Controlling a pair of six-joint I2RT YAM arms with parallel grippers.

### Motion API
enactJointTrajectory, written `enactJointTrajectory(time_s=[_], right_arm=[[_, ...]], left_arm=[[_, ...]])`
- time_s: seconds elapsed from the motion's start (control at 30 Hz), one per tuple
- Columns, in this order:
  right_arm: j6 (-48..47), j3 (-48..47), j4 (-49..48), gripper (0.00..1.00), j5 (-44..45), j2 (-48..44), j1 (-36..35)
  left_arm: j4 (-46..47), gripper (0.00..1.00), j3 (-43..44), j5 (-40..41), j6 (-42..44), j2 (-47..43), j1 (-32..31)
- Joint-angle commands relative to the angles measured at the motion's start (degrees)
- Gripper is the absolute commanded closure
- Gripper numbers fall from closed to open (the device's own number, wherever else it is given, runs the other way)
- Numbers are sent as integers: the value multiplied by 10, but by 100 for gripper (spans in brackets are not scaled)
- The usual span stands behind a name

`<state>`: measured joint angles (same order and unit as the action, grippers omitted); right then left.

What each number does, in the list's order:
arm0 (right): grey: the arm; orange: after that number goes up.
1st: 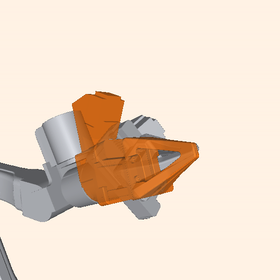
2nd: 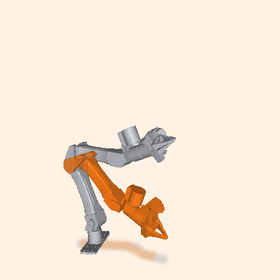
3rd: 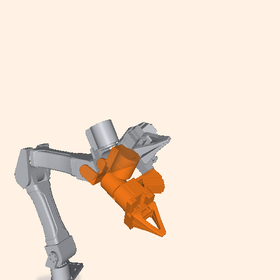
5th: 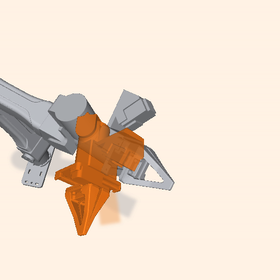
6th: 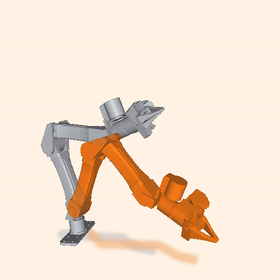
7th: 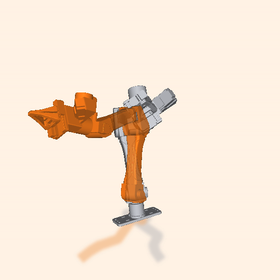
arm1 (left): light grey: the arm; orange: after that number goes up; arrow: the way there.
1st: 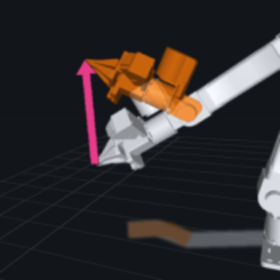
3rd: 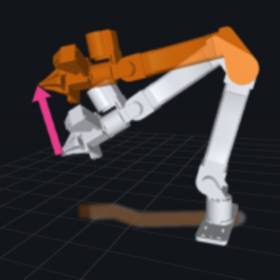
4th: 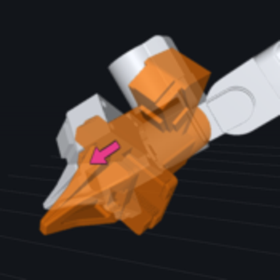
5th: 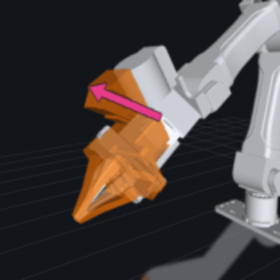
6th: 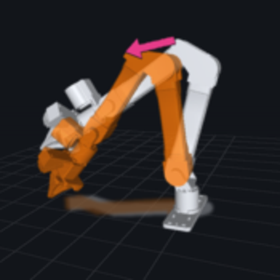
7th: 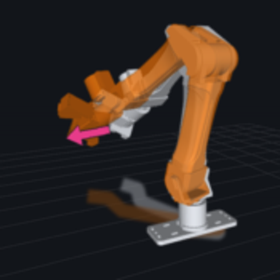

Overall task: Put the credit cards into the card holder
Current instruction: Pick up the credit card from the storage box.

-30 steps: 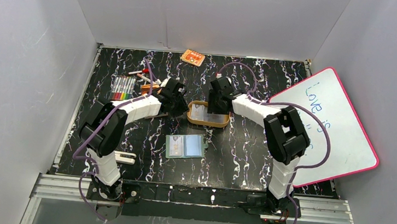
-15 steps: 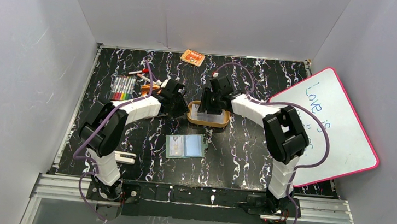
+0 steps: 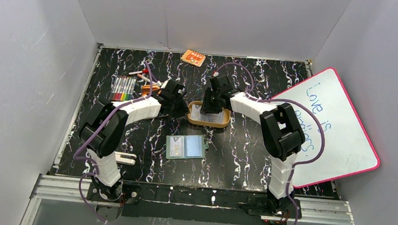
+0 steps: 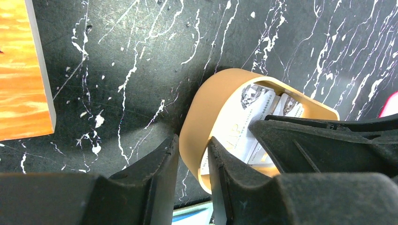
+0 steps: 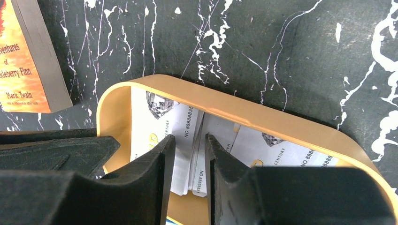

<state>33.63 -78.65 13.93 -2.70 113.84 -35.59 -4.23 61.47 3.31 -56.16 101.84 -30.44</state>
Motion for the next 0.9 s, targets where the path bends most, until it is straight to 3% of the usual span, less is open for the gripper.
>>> enactJointTrajectory(time_s=[0.0, 0.4, 0.57, 0.67, 0.87], right_arm=[[-9, -12, 29, 64, 18, 6, 6], [-2, 45, -12, 73, -10, -31, 25], [13, 51, -35, 59, -46, -34, 27], [17, 47, -38, 57, -56, -31, 28], [26, 54, -46, 67, -79, -26, 35]], left_arm=[[-9, 73, -12, 2, 1, -35, 6], [-6, 75, -16, 0, -2, -33, 10], [-5, 75, -16, -3, -3, -33, 10], [-6, 75, -16, -2, -2, -34, 11], [-3, 75, -17, -5, -3, -33, 12]])
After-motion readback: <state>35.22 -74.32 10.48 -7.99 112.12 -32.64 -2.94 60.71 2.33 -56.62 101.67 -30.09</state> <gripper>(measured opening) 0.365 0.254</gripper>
